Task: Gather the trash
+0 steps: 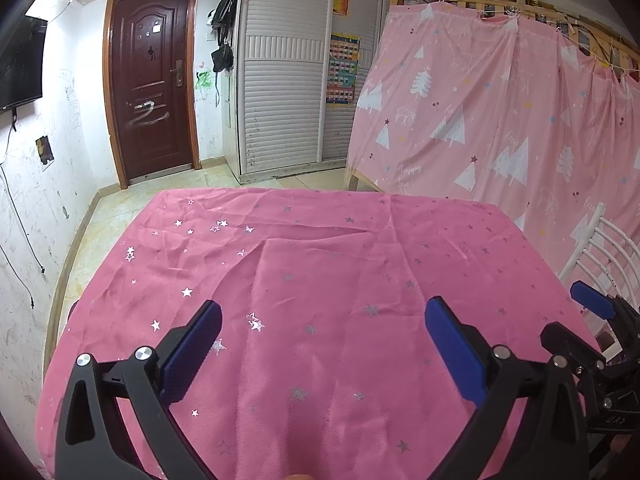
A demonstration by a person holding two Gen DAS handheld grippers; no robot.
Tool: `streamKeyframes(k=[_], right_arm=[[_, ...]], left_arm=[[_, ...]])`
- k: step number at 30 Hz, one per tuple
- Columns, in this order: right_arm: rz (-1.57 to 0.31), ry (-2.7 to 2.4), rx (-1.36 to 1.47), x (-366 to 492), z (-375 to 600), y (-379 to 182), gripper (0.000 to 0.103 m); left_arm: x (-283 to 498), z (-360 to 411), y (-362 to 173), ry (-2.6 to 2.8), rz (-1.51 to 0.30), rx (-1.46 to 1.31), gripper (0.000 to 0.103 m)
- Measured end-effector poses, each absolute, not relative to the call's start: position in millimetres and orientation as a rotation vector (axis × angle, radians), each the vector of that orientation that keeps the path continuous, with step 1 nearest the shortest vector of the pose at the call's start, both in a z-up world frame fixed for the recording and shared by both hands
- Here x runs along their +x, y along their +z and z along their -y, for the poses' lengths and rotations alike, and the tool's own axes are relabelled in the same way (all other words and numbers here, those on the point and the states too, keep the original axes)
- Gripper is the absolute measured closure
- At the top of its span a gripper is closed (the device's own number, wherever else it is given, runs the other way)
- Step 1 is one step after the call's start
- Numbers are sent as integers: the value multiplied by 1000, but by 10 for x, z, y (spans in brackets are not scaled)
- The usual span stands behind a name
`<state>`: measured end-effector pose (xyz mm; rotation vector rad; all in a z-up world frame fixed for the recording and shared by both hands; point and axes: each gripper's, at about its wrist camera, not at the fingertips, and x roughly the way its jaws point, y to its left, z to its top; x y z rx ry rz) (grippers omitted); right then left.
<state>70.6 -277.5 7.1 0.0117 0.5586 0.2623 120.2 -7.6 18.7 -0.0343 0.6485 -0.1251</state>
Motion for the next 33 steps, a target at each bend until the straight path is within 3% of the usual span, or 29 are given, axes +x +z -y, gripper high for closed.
streamKeyframes(k=[33], right_arm=[[-559, 264, 9, 696, 2748, 64, 6]], left_arm=[[1206, 18, 137, -116, -658, -40, 8]])
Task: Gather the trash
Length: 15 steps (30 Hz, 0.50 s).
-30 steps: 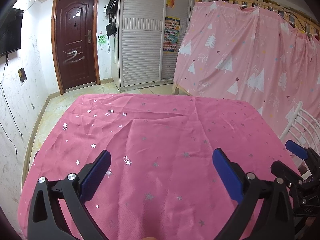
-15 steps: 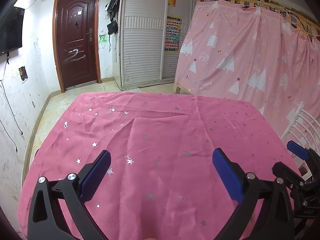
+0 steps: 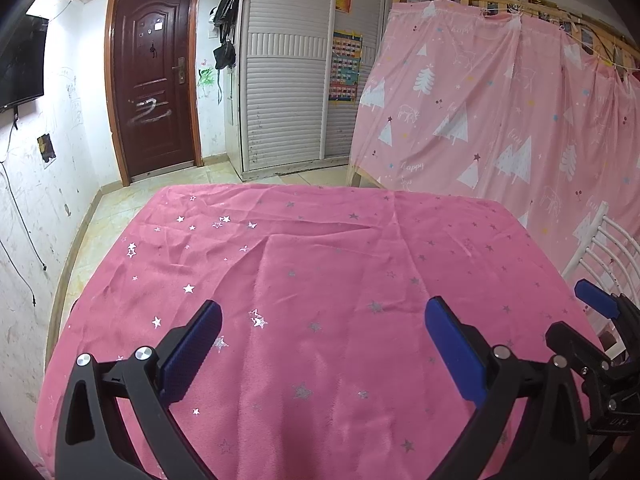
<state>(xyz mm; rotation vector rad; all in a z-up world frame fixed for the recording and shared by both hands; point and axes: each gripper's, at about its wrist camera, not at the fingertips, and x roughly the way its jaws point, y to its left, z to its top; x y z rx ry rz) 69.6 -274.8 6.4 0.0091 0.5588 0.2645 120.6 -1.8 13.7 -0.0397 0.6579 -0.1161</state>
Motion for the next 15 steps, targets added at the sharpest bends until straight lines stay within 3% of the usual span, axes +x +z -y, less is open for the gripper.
streamKeyframes(k=[15], right_arm=[[-559, 265, 8, 696, 2737, 64, 6]], left_arm=[[1189, 21, 137, -118, -650, -38, 8]])
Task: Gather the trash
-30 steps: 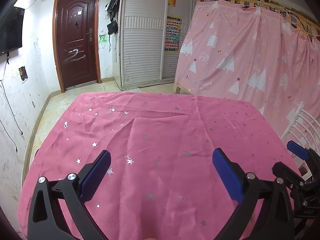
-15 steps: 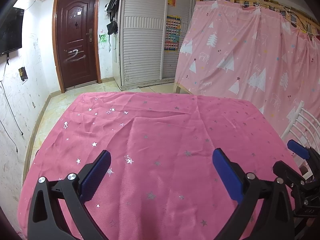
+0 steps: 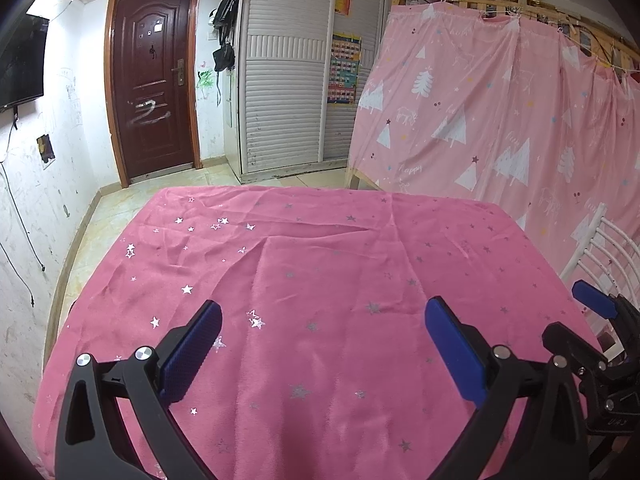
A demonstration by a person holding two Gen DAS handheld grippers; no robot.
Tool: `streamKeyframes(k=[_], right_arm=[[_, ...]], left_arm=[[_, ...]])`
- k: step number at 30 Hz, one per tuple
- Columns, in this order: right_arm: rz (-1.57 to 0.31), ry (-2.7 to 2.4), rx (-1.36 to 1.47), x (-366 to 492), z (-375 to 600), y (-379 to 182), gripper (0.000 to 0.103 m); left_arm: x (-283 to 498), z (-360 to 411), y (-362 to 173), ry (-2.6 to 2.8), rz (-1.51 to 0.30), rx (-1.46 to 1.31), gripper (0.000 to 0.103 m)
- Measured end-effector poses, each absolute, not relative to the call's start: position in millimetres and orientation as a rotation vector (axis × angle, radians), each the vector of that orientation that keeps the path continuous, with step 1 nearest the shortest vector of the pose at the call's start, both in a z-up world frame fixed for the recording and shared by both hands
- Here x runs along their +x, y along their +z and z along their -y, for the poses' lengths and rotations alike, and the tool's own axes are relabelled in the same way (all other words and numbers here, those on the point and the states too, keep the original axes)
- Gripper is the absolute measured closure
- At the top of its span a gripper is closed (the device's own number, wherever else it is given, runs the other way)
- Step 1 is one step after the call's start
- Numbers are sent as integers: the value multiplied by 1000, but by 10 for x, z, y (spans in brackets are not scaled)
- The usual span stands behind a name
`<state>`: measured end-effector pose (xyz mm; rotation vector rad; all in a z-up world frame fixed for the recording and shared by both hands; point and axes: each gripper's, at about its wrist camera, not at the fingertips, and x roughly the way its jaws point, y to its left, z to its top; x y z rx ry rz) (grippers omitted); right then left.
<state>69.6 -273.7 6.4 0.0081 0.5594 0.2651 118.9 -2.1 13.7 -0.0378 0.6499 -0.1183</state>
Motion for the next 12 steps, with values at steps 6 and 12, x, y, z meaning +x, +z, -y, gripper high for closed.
streamKeyframes(k=[6, 12], right_arm=[[-560, 264, 8, 697, 2738, 63, 6], [-566, 257, 3, 709, 2710, 66, 6]], left_arm=[[1205, 19, 125, -111, -657, -41, 8], [1220, 1, 131, -117, -659, -41, 8]])
